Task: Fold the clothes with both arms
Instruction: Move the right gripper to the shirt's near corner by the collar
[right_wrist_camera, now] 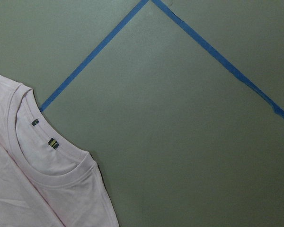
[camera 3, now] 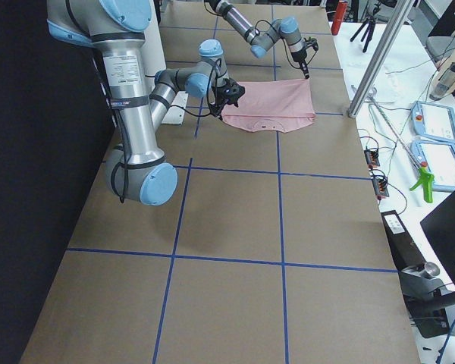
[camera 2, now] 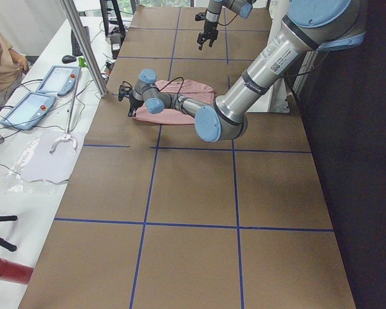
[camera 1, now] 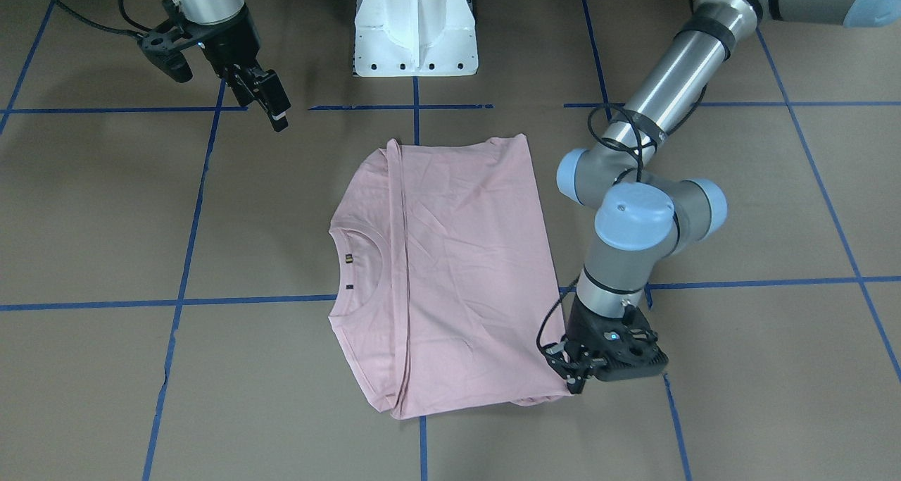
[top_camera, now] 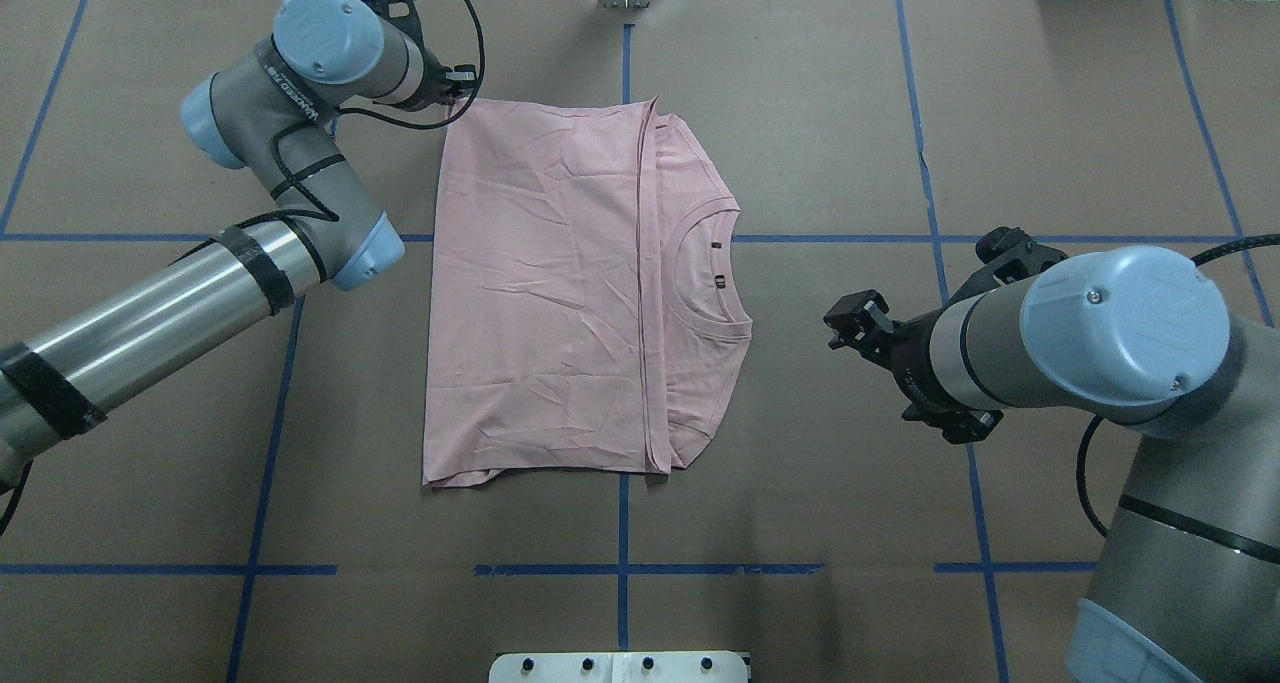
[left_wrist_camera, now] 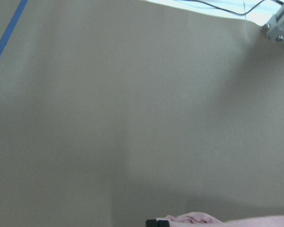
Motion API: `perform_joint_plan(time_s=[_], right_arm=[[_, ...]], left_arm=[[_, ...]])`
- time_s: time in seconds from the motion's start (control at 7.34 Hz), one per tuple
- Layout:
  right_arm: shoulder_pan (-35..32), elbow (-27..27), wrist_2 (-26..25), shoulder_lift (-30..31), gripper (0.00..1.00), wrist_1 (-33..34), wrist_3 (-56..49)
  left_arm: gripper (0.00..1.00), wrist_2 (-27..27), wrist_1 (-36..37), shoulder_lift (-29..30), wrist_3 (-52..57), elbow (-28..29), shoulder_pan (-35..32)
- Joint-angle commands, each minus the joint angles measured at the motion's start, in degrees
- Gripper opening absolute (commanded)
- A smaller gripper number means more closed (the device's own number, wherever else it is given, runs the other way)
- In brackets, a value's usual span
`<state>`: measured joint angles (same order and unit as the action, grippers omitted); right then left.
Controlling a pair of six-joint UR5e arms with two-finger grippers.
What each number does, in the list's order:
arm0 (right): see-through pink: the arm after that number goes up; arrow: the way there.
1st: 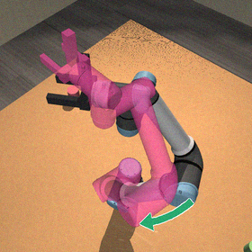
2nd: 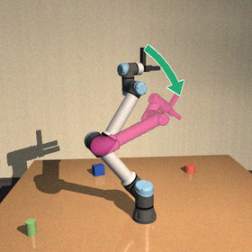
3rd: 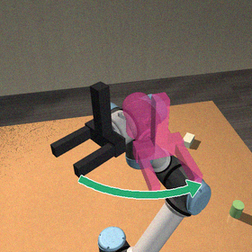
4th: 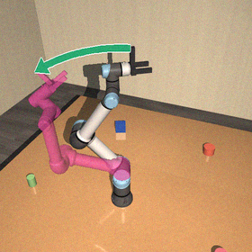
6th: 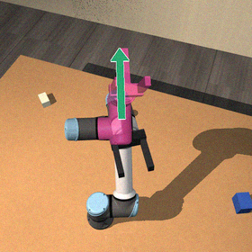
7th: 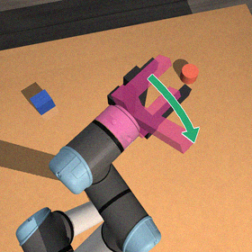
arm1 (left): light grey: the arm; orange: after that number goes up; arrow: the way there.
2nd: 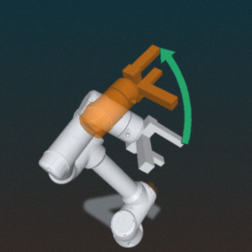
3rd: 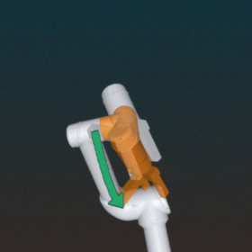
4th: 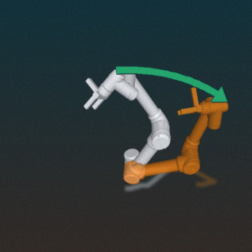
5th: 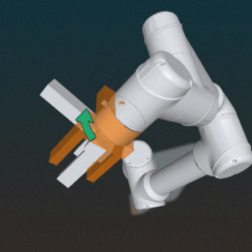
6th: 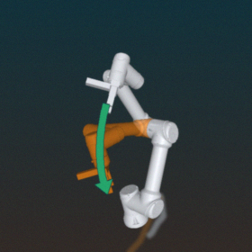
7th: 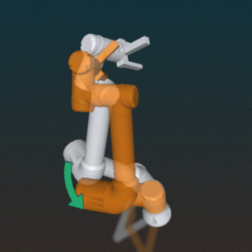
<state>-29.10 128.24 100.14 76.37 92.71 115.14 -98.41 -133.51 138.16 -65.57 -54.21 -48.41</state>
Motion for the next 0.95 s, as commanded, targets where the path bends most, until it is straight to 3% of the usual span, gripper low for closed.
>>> perform_joint_plan(time_s=[0.0,0.14,0.41,0.68,0.82], right_arm=[[1.06,-2.45,-0.21,-3.65,1.0,-0.16,0.09],[2.63,-6.21,-0.29,-7.16,1.0,-0.07,0.18],[8.68,-9.05,-3.34,-9.91,1.0,-0.25,1.14],[11.6,-18.85,-6.18,-16.83,0.96,-0.33,5.53],[11.78,-20.38,-6.36,-17.39,0.92,-0.33,5.45]], left_arm=[[0.65,0.07,-1.49,-0.16,0.1,-0.61,-0.72],[0.65,-0.98,-0.71,-3.74,0.18,-7.68,-0.81],[0.65,-9.57,-0.61,-12.87,-0.08,-20.87,-0.98],[0.65,-9.78,-0.61,-14.32,-0.96,-22.87,-0.98],[0.65,-9.78,-0.53,-14.32,-1.05,-22.87,-0.98]])
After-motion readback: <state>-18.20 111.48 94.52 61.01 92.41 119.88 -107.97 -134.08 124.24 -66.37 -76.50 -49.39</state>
